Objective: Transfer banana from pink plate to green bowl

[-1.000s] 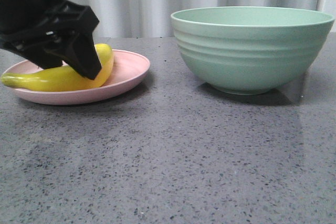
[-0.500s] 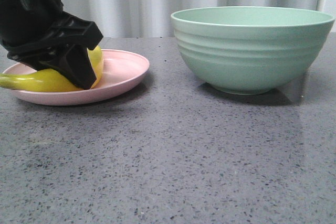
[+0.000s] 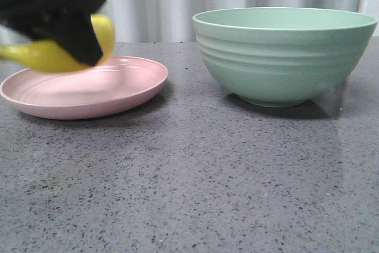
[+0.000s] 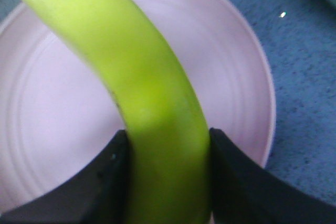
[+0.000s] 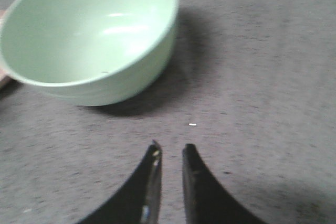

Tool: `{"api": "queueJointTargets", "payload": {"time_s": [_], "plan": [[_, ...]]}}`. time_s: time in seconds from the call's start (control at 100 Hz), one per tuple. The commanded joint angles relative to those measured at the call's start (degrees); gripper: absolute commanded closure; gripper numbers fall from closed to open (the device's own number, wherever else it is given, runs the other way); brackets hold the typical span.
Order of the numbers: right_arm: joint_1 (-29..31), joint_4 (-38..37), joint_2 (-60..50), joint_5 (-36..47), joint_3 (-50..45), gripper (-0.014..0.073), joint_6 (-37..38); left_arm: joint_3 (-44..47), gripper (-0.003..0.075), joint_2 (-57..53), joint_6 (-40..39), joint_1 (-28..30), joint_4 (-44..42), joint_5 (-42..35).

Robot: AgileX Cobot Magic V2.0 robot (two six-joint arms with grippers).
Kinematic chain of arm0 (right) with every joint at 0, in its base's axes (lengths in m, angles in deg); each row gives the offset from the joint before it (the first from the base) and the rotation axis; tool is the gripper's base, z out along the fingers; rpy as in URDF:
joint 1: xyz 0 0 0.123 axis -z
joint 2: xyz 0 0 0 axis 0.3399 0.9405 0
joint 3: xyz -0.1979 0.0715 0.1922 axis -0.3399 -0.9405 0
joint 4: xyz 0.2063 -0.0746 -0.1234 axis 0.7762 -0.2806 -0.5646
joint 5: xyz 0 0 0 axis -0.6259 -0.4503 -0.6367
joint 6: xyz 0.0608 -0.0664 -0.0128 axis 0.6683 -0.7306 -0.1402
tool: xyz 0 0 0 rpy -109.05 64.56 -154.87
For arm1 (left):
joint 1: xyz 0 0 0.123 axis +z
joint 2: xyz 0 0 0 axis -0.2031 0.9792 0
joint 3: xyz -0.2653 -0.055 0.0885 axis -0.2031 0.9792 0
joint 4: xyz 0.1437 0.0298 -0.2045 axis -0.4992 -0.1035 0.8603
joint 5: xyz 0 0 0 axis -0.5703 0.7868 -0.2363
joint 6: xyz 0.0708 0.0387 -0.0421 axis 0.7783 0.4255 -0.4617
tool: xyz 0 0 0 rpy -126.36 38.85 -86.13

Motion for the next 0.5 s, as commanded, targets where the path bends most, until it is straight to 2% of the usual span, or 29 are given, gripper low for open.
{"api": "queueJointTargets", "payload": {"time_s": [0.0, 0.07, 0.14, 0.33, 0.49], "plan": [[-2.26, 4.34, 4.61, 1.42, 5.6, 0.0391, -1.56, -3.52, 0.0739, -4.18, 1.69, -2.08, 0.15, 0.48], [-4.31, 7.18, 8.56, 1.3, 8.75, 0.0281, -1.56, -4.06, 0.0739, -5.35, 2.6, -3.88, 0.41, 2.27], [-6.51, 9.04, 13.03, 1.3, 11.94, 0.0222, -1.56, -4.06, 0.0739, -6.14, 3.0, -5.86, 1.32, 3.38], [-12.8, 15.55, 25.44, 3.38, 19.6, 0.0214, -1.56, -4.06, 0.0739, -6.3, 3.0, -12.23, 1.47, 4.47], [-18.33, 17.77, 35.45, 6.68, 24.92, 0.0214, -1.56, -4.06, 0.0739, -6.3, 3.0, -15.81, 1.47, 3.54]]}}
